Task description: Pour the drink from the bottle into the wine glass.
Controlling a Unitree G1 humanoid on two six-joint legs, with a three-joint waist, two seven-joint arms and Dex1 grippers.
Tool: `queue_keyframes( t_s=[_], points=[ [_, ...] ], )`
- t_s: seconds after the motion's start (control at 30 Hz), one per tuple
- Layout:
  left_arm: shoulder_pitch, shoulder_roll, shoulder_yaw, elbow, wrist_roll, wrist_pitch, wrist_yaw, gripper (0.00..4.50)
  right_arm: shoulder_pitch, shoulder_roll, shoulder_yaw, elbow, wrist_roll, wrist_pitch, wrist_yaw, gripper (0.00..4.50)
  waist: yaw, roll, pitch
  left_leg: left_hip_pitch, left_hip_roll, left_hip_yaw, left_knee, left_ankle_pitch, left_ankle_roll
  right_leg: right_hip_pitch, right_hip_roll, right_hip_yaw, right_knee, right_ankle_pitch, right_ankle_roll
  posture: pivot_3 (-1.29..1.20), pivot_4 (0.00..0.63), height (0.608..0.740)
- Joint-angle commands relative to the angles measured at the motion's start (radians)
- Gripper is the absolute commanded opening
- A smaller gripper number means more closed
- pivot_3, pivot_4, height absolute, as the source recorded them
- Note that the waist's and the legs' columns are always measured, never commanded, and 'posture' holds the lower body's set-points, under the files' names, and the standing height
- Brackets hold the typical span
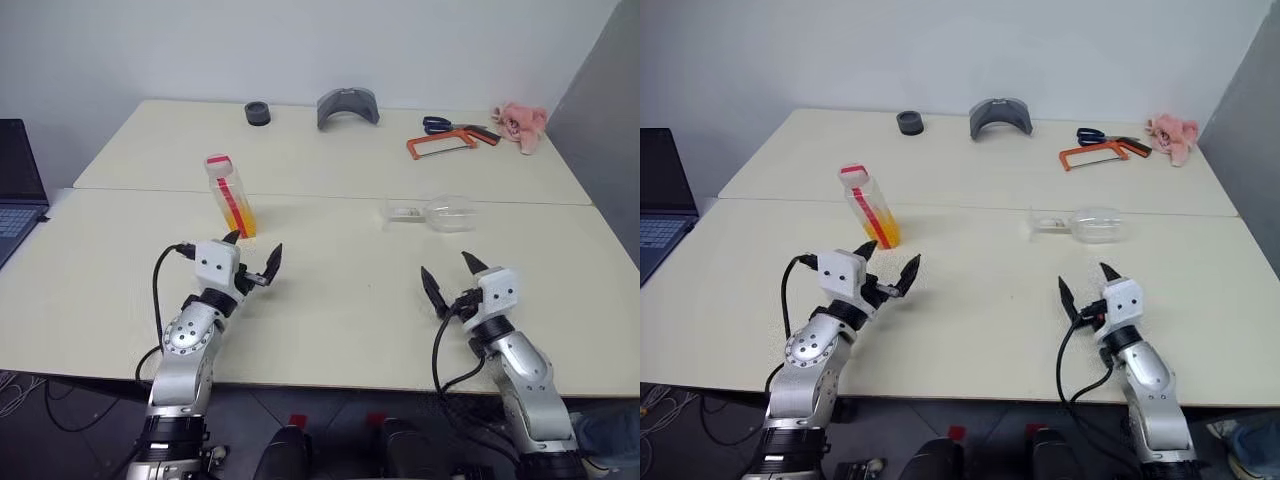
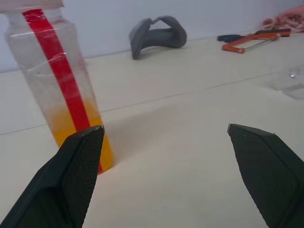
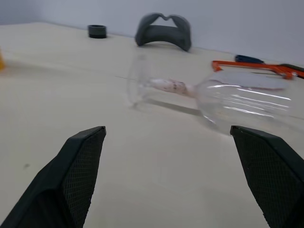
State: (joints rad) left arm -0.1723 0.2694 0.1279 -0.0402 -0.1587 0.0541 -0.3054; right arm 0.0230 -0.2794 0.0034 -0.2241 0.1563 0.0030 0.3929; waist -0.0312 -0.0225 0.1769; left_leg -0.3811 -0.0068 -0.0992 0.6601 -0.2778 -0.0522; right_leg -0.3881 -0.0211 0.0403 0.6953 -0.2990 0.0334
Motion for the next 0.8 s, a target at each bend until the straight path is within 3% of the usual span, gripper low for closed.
queue_keyframes(
  t_s=[0.03, 0.8],
  points=[
    [-0.011, -0.021, 0.031, -0.017, -0.007, 0.031, 0.064, 4.46, -0.001, -0.047, 0.033, -0.119, 0.066, 0.07, 0.094, 4.5, 0.0, 0.0, 0.0, 0.0, 0.0, 0.0, 0.0, 0.0, 0.0, 0.0, 0.0, 0.0, 0.0, 0.0, 0.0, 0.0, 0.15, 0.74],
    [-0.133, -0.069, 0.023, 0.065, 0.114, 0.054, 0.282, 4.46, -0.119, -0.227, 0.088, -0.335, 0.283, 0.428, 0.3, 4.5, 0.001, -0.001, 0.0, -0.002, 0.0, -0.003, 0.0, 0.0, 0.0, 0.001, 0.0, -0.002, -0.005, 0.001, 0.001, 0.0, 0.15, 0.74]
  ],
)
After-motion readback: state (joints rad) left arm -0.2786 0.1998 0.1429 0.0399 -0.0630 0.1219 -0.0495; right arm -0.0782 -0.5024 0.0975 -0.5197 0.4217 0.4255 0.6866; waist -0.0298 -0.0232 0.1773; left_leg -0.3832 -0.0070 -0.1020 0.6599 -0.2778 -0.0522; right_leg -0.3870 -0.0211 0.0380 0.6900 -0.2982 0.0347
